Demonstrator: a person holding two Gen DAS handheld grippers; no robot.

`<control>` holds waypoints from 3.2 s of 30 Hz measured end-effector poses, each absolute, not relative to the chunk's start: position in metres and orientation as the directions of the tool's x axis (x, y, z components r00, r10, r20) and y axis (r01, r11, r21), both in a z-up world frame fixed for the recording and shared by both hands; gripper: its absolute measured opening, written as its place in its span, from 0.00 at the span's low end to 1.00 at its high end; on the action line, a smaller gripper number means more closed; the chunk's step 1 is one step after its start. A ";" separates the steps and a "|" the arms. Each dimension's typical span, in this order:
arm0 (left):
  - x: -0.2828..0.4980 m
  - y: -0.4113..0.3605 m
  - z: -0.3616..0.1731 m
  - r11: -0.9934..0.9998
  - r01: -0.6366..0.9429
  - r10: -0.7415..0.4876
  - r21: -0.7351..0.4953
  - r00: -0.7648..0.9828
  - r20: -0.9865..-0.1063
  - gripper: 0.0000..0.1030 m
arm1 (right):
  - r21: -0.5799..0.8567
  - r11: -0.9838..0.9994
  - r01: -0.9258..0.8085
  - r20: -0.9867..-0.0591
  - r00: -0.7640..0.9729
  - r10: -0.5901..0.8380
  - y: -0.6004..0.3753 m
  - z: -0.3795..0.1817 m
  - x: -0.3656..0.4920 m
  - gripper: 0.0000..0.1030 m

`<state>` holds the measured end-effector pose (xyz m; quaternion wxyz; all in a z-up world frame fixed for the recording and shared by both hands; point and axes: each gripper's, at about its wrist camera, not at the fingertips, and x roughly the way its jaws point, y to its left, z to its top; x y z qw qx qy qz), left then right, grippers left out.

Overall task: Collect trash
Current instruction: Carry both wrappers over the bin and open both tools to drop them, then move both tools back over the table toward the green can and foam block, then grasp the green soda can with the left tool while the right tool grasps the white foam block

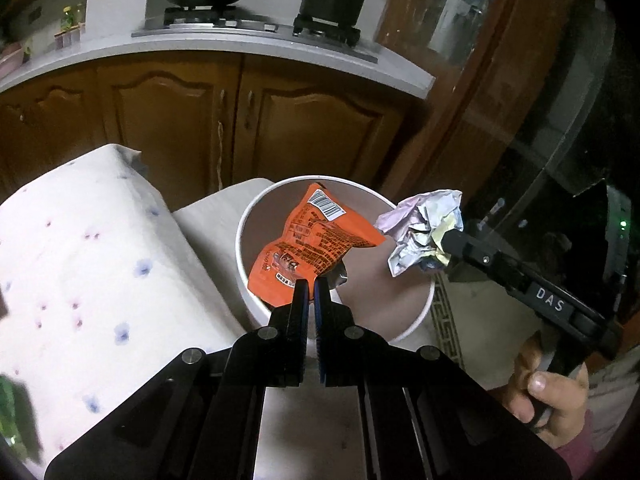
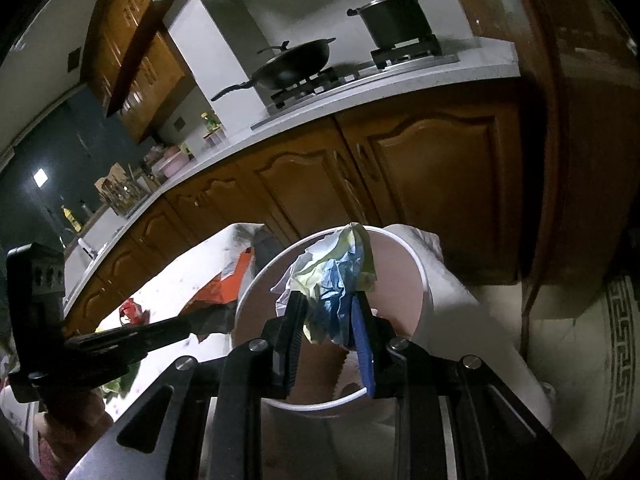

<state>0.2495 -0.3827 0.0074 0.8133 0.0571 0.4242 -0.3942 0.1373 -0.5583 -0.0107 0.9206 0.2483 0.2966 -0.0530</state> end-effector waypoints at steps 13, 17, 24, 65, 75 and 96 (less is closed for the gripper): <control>0.260 -0.400 -0.007 0.692 0.682 -0.565 -0.234 0.311 -0.764 0.19 | 0.470 0.842 0.266 -0.589 0.805 0.075 -0.574 -0.027 0.149 0.43; 0.260 -0.396 -0.006 0.697 0.675 -0.566 -0.242 0.311 -0.764 0.31 | 0.472 0.840 0.268 -0.586 0.807 0.071 -0.573 -0.026 0.146 0.46; 0.258 -0.375 -0.003 0.717 0.645 -0.570 -0.262 0.327 -0.754 0.34 | 0.477 0.838 0.265 -0.578 0.813 0.071 -0.568 -0.021 0.143 0.53; 0.207 -0.056 0.007 0.924 0.215 -0.380 -0.317 0.610 -0.695 0.53 | 0.506 0.861 -0.051 -0.538 0.761 0.362 -0.365 -0.010 0.141 0.76; 0.199 -0.024 -0.002 0.941 0.188 -0.337 -0.282 0.611 -0.716 0.60 | 0.439 0.886 -0.152 -0.586 0.699 0.410 -0.304 -0.022 0.136 0.76; 0.260 -0.063 -0.013 0.938 0.292 -0.322 -0.187 0.532 -0.783 0.82 | 0.241 0.925 -0.295 -0.730 0.573 0.373 -0.235 -0.059 0.159 0.52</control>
